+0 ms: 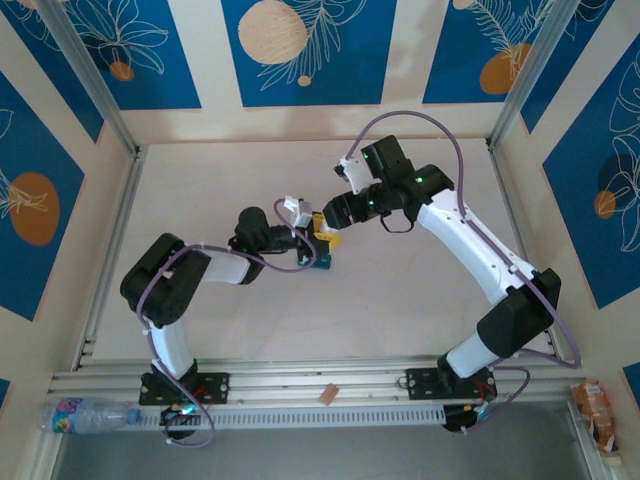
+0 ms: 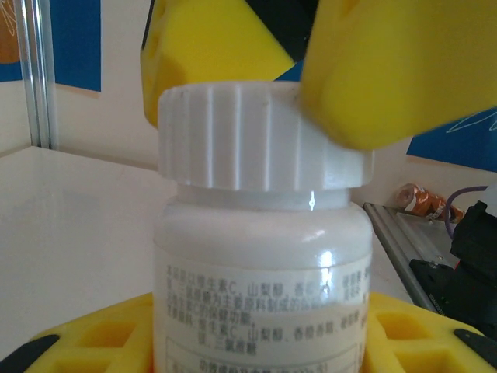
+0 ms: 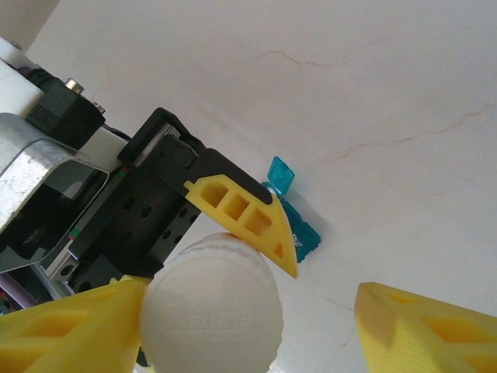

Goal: Sort the pills into containers

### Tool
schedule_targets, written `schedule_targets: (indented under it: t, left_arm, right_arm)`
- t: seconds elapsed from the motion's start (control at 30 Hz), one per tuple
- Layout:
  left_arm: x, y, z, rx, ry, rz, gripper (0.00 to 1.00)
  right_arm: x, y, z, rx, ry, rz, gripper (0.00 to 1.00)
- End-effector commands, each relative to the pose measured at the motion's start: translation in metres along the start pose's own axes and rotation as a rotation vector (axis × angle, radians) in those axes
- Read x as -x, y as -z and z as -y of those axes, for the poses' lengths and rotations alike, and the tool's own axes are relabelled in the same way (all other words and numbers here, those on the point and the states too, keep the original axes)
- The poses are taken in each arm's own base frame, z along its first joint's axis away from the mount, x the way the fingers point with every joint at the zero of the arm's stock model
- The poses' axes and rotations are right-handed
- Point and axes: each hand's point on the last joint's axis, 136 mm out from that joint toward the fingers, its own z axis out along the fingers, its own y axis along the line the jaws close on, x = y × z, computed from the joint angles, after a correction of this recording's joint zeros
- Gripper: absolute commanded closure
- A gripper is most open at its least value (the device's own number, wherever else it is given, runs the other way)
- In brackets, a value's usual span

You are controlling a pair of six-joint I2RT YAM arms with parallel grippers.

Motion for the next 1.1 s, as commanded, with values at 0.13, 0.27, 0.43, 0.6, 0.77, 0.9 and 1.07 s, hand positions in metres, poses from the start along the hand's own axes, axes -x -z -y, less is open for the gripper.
schedule_targets:
  t: [0.13, 0.27, 0.43, 0.6, 0.77, 0.9, 1.07]
  left_arm:
    - [0.014, 0.0, 0.005, -0.035, -0.034, 0.023, 1.0]
    - [0.015, -0.001, 0.004, -0.033, -0.038, 0.026, 1.0]
    - [0.018, 0.0, 0.004, -0.03, -0.043, 0.034, 1.0]
    - [0.023, 0.001, 0.003, -0.022, -0.048, 0.055, 1.0]
    - [0.026, 0.001, 0.002, -0.017, -0.046, 0.07, 1.0]
    - [0.027, 0.001, 0.0, -0.008, -0.047, 0.077, 1.0]
    - [0.029, 0.001, -0.002, 0.008, -0.053, 0.085, 1.0]
  right_arm:
    - [0.006, 0.004, -0.012, 0.057, 0.014, 0.001, 0.35]
    - [0.004, 0.001, -0.012, 0.062, 0.005, -0.012, 0.48]
    - [-0.001, 0.0, -0.012, 0.073, -0.012, -0.021, 0.63]
    - [-0.005, 0.0, -0.009, 0.069, -0.041, -0.013, 0.68]
    - [-0.009, 0.001, -0.004, 0.071, -0.112, 0.015, 0.7]
    - [-0.015, -0.005, -0.002, 0.063, -0.186, 0.023, 0.73]
    - [-0.027, -0.017, 0.003, 0.025, -0.301, 0.036, 0.73]
